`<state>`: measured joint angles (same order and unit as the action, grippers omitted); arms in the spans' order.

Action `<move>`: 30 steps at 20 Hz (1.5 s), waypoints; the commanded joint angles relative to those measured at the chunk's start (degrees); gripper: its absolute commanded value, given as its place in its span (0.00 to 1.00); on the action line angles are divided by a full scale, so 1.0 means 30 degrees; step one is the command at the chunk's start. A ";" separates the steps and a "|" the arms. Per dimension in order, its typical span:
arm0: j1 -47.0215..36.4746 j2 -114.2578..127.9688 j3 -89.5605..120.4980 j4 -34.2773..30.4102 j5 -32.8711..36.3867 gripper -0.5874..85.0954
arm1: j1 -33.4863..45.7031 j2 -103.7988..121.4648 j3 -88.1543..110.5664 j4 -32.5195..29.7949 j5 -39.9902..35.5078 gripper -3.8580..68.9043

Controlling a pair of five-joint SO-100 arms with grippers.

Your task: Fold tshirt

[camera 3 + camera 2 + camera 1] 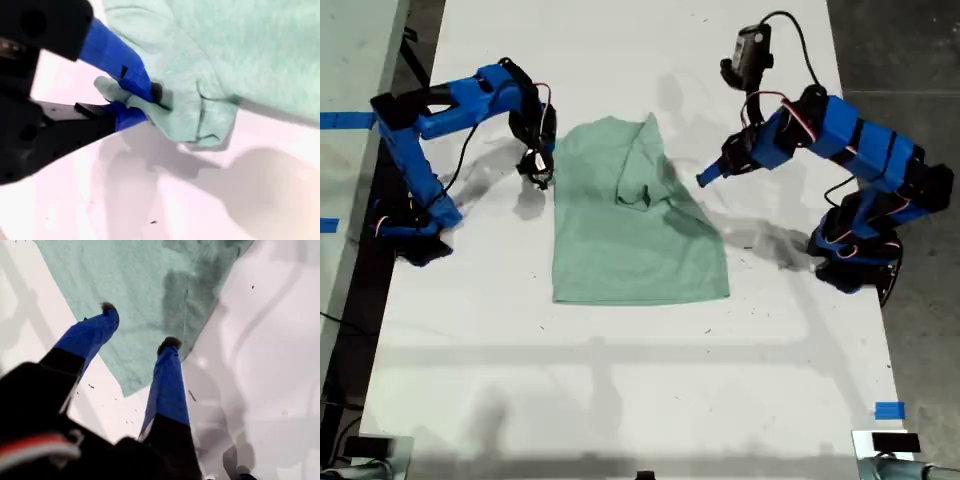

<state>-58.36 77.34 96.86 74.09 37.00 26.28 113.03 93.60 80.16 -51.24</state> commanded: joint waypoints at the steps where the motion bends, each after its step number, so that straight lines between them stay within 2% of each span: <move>1: -0.0645 0.4336 -0.0117 0.1318 -0.0205 0.01 | 0.0322 0.1201 0.0029 -0.0703 0.0088 0.34; 3: -0.0088 0.6035 -0.0732 0.1465 -0.0293 0.01 | 0.0381 0.1201 0.0234 -0.0850 0.0088 0.34; 5: 0.1699 0.5508 -0.3486 0.1670 -0.0732 0.01 | 0.0410 0.1201 0.0381 -0.0850 0.0146 0.34; 10: 0.5830 -0.3926 -1.5703 0.2607 -0.1084 0.01 | 0.0381 0.1201 0.0439 -0.0703 0.0293 0.34; 11: 0.6123 -0.4600 -1.5352 0.1260 -0.1348 0.01 | 0.0352 0.1201 0.0498 -0.0645 0.0381 0.34; 15: 0.6680 -0.8027 -1.5557 -0.0791 -0.1260 0.03 | 0.0176 0.1260 0.0967 -0.0674 0.0732 0.34; 16: 0.6650 -0.8701 -1.5527 -0.0820 -0.1260 0.21 | 0.0146 0.1260 0.1084 -0.0762 0.0791 0.34; 17: 0.6533 -0.9170 -1.5498 -0.0293 -0.1260 0.31 | 0.0117 0.1260 0.1172 -0.0791 0.0879 0.34; 19: 0.6211 -0.8701 -1.5469 0.1582 -0.1406 0.37 | 0.0117 0.1260 0.1641 -0.0967 0.1084 0.34; 22: 0.6914 -0.4336 -1.4590 0.2930 -0.1406 0.36 | -0.0322 0.1289 0.3223 -0.1348 0.1494 0.32; 25: 0.8145 -0.0234 -1.2598 0.4395 -0.1875 0.34 | -0.1992 0.1729 0.4658 -0.1758 0.2168 0.30; 27: 0.9346 0.2402 -0.8760 0.3545 -0.2461 0.34 | -0.3281 0.2080 0.5244 -0.1846 0.2930 0.34; 30: 1.0840 0.6738 -0.0615 0.0176 -0.4658 0.34 | -0.4951 0.2227 0.5654 -0.1992 0.4248 0.35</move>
<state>-28.48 86.57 82.18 79.80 27.33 14.33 116.63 110.57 75.76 -41.13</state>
